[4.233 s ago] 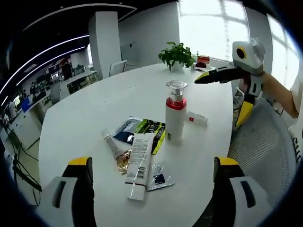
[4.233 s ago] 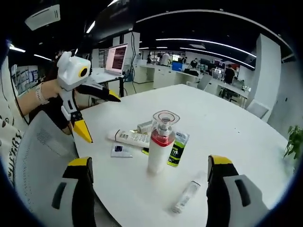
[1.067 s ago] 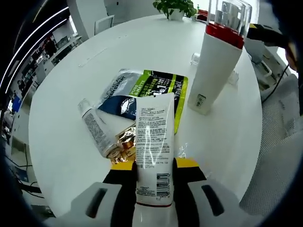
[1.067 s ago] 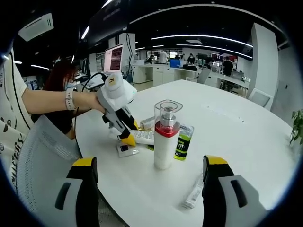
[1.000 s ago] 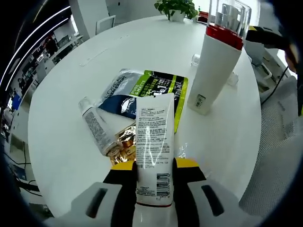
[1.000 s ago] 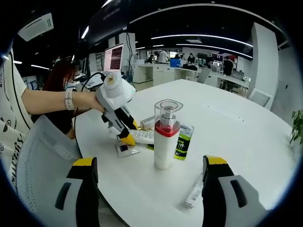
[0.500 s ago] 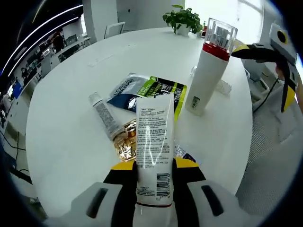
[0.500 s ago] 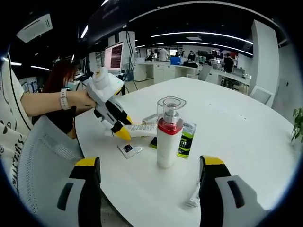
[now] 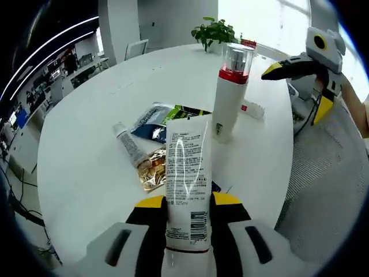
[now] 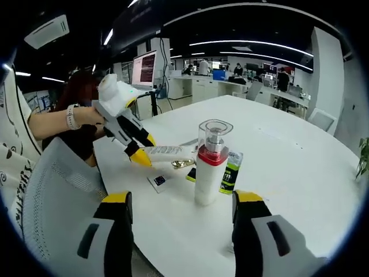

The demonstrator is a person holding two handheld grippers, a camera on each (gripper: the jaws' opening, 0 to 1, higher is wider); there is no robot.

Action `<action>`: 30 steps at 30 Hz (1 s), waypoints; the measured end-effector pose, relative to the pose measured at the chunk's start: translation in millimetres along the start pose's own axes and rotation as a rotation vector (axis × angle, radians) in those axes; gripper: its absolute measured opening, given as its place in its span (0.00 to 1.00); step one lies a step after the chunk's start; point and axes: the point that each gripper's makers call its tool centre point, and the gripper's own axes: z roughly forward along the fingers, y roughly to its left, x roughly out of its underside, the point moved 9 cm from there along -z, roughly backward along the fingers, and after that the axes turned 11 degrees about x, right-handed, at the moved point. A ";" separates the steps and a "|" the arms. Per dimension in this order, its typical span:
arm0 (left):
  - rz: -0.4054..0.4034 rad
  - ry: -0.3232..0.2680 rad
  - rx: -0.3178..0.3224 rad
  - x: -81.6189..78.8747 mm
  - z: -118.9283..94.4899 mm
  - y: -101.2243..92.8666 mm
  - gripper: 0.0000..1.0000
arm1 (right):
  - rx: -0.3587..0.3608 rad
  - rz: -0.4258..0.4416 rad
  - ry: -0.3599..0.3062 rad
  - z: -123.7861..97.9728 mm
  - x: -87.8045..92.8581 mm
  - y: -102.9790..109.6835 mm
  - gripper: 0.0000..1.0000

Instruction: Arrange the skincare products in the storage area until every visible bottle or jar stands upright without overlapping.

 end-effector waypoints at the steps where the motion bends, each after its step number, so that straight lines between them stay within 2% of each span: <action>1: 0.003 -0.002 0.004 -0.3 -0.9 -2.9 0.24 | -0.007 0.000 -0.003 -0.8 -0.1 0.4 0.66; 5: 0.026 -0.018 0.015 -1.2 -7.3 -13.2 0.24 | -0.014 -0.006 -0.029 -3.5 -2.1 0.7 0.59; 11: 0.084 -0.056 0.066 -3.9 -14.0 -28.5 0.24 | -0.030 -0.088 -0.069 -3.4 -6.2 3.1 0.50; 14: 0.068 -0.077 0.106 -3.5 -12.0 -29.7 0.24 | -0.035 -0.133 -0.090 -2.5 -8.3 3.4 0.44; 18: 0.089 -0.071 0.126 -2.4 -10.0 -34.9 0.24 | -0.038 -0.176 -0.079 -1.2 -8.3 2.9 0.39; 21: 0.096 -0.071 0.155 -2.8 -9.6 -35.9 0.24 | -0.069 -0.203 -0.076 0.1 -7.8 3.9 0.37; 24: 0.108 -0.070 0.179 -3.3 -8.8 -38.5 0.24 | -0.091 -0.202 -0.071 0.2 -6.8 4.6 0.30; 26: 0.105 -0.072 0.199 -3.4 -8.3 -40.7 0.24 | -0.101 -0.226 -0.071 0.7 -6.8 3.9 0.32; 30: 0.108 -0.084 0.242 -4.9 -8.4 -44.5 0.24 | -0.110 -0.327 -0.060 4.6 -3.2 2.8 0.30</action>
